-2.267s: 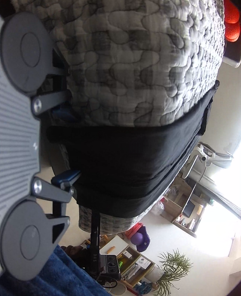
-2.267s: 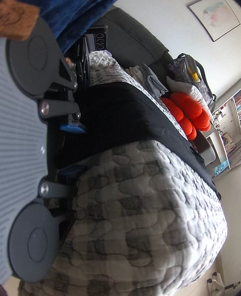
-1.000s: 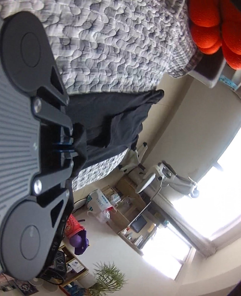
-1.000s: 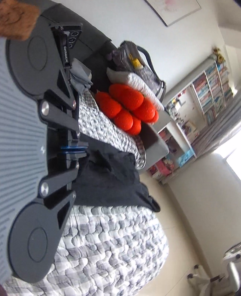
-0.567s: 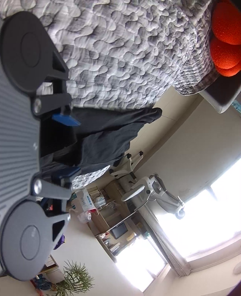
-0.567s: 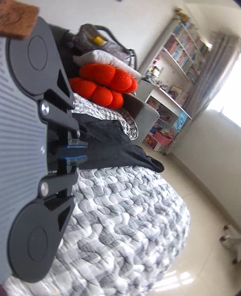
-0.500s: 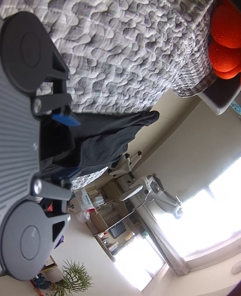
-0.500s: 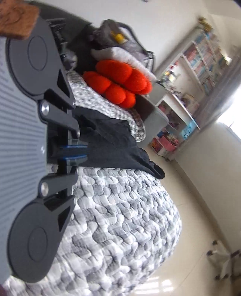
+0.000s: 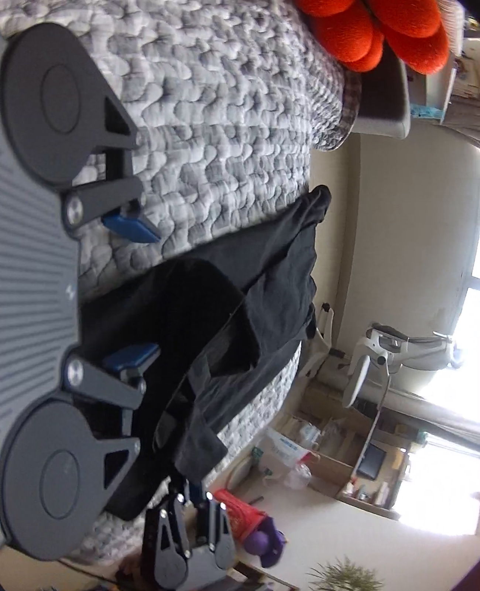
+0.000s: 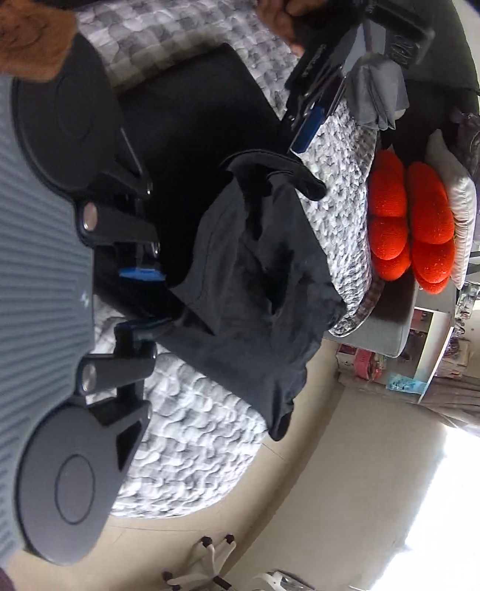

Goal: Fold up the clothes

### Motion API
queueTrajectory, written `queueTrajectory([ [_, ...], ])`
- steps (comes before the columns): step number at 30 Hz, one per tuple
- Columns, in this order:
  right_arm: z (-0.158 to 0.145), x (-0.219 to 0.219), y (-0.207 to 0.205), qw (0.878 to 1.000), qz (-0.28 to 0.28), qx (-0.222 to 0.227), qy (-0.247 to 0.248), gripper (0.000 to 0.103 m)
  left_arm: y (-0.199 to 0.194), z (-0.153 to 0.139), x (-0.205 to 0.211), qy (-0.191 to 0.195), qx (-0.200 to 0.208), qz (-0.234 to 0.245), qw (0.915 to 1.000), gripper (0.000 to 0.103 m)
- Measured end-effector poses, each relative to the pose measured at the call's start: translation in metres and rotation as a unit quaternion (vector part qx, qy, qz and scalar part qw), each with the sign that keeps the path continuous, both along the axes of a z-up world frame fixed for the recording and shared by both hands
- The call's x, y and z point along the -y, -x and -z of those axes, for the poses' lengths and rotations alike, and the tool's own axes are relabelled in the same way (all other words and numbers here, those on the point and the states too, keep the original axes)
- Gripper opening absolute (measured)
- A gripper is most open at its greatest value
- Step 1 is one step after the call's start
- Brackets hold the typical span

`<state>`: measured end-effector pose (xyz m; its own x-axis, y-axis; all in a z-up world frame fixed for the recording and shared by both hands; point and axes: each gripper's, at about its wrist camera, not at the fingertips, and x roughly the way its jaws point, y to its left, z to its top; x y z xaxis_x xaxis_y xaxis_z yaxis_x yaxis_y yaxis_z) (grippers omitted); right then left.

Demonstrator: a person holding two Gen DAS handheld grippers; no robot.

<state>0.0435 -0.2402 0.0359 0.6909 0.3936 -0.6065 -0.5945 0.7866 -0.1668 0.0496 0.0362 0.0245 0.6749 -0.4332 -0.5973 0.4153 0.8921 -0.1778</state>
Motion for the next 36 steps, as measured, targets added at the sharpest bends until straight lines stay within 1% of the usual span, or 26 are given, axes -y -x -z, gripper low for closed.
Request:
queueTrajectory([
  [1,-0.003,-0.001,-0.006,1.000,0.003,0.002,-0.006,0.025,-0.006,-0.002,0.003,-0.010,0.007,-0.001,0.9999,0.061],
  [4,-0.009,-0.003,-0.033,0.999,0.034,0.007,-0.029,0.027,-0.025,-0.007,0.008,0.002,0.014,0.009,0.9999,0.061],
  [7,-0.013,0.010,-0.055,0.995,0.066,-0.021,-0.077,0.027,-0.038,-0.010,0.007,0.019,0.005,-0.007,0.9998,0.061],
  [8,-0.014,0.015,-0.060,0.993,0.070,-0.031,-0.093,0.027,-0.040,-0.011,0.004,0.030,0.001,-0.015,0.9994,0.061],
  [12,-0.009,0.034,-0.064,0.987,0.042,-0.065,-0.139,0.029,-0.042,-0.006,-0.022,0.075,-0.023,-0.036,0.9962,0.061],
  [14,-0.008,0.040,-0.067,0.984,0.033,-0.077,-0.160,0.033,-0.042,-0.001,-0.035,0.111,-0.039,-0.038,0.9923,0.061],
  [17,-0.007,0.044,-0.074,0.977,0.022,-0.094,-0.188,0.033,-0.041,0.005,-0.044,0.161,-0.055,-0.024,0.9851,0.061],
  [19,-0.006,0.043,-0.078,0.973,0.011,-0.109,-0.203,0.033,-0.038,0.006,-0.042,0.163,-0.053,-0.009,0.9852,0.063],
  [20,-0.005,0.042,-0.080,0.972,0.007,-0.116,-0.203,0.033,-0.036,0.007,-0.041,0.162,-0.051,-0.001,0.9854,0.064],
  [22,-0.002,0.039,-0.084,0.972,0.002,-0.127,-0.197,0.033,-0.035,0.007,-0.037,0.150,-0.043,0.011,0.9876,0.071],
  [26,0.002,0.032,-0.087,0.971,-0.019,-0.139,-0.195,0.033,-0.040,0.009,-0.023,0.114,-0.029,0.023,0.9928,0.070],
  [27,0.003,0.031,-0.088,0.971,-0.020,-0.139,-0.193,0.033,-0.042,0.010,-0.019,0.105,-0.025,0.026,0.9938,0.068],
  [29,0.006,0.031,-0.088,0.971,-0.015,-0.135,-0.196,0.033,-0.044,0.013,-0.010,0.076,-0.020,0.031,0.9964,0.057],
  [30,0.007,0.033,-0.088,0.970,-0.011,-0.132,-0.204,0.031,-0.045,0.014,-0.006,0.060,-0.017,0.029,0.9976,0.044],
  [31,0.007,0.036,-0.087,0.969,-0.008,-0.128,-0.212,0.015,-0.045,0.013,-0.005,0.058,-0.014,0.026,0.9979,0.032],
  [32,0.006,0.038,-0.085,0.968,-0.003,-0.121,-0.218,0.007,-0.045,0.011,-0.006,0.059,-0.011,0.022,0.9979,0.025],
  [33,0.004,0.041,-0.083,0.968,0.001,-0.114,-0.223,0.006,-0.044,0.009,-0.007,0.061,-0.008,0.019,0.9979,0.016],
  [36,-0.002,0.051,-0.076,0.965,0.015,-0.092,-0.244,0.006,-0.042,0.003,-0.010,0.066,0.001,0.007,0.9978,0.008],
])
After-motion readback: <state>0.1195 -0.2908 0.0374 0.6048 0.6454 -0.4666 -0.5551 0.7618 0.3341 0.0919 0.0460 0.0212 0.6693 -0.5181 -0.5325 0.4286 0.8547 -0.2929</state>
